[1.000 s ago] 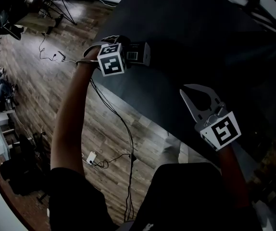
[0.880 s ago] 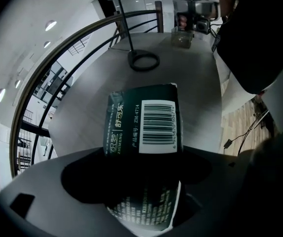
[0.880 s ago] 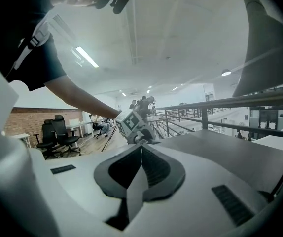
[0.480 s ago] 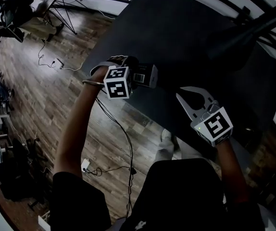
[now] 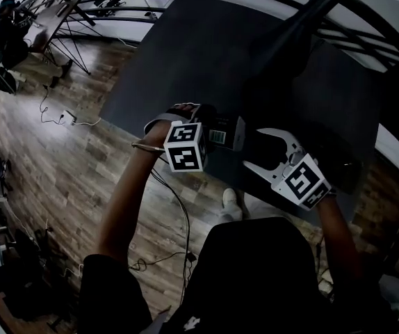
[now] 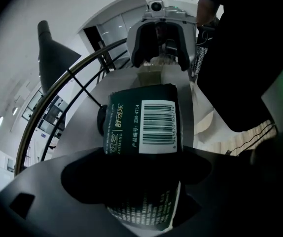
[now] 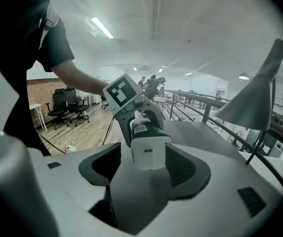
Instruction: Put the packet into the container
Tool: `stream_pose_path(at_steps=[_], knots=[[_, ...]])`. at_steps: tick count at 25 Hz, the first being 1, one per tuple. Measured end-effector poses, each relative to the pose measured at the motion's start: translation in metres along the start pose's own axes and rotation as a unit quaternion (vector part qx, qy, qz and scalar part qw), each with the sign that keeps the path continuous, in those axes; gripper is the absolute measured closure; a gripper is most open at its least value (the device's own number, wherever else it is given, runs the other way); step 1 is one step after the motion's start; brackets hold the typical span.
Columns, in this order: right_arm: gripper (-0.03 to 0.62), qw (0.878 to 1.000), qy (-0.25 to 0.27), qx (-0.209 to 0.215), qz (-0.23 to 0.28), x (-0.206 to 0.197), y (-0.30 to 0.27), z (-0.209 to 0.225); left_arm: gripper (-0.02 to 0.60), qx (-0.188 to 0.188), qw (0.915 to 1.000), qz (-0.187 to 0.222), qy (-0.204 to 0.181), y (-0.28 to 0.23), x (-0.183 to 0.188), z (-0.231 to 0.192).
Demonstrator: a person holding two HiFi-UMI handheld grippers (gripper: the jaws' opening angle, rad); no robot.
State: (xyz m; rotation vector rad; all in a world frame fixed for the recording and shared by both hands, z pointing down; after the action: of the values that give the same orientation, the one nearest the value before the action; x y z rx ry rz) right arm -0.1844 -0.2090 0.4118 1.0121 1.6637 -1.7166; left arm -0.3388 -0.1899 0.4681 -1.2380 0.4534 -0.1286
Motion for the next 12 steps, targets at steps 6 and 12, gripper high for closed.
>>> stream_pose_path(at_steps=[6, 12], knots=[[0.237, 0.998, 0.019, -0.032, -0.054, -0.019, 0.026, -0.008, 0.156, -0.013, 0.9971, 0.027, -0.07, -0.01, 0.068, 0.016], [0.164, 0.99, 0.031, -0.051, -0.128, -0.05, 0.05, -0.012, 0.156, -0.026, 0.9913, 0.029, -0.125, -0.024, 0.128, 0.031]])
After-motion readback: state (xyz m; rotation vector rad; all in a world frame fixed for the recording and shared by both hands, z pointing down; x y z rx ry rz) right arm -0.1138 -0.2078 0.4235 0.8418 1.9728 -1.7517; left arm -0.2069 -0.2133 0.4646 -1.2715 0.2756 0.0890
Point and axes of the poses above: the fingertips, and each gripper's own axes: y backward along the fingers, z to its right, x out of its top, the point moved 7 cm from there along y, backward along the fingers, and after that the axes turned 4 degrees about -z, right-handed, at the moved point
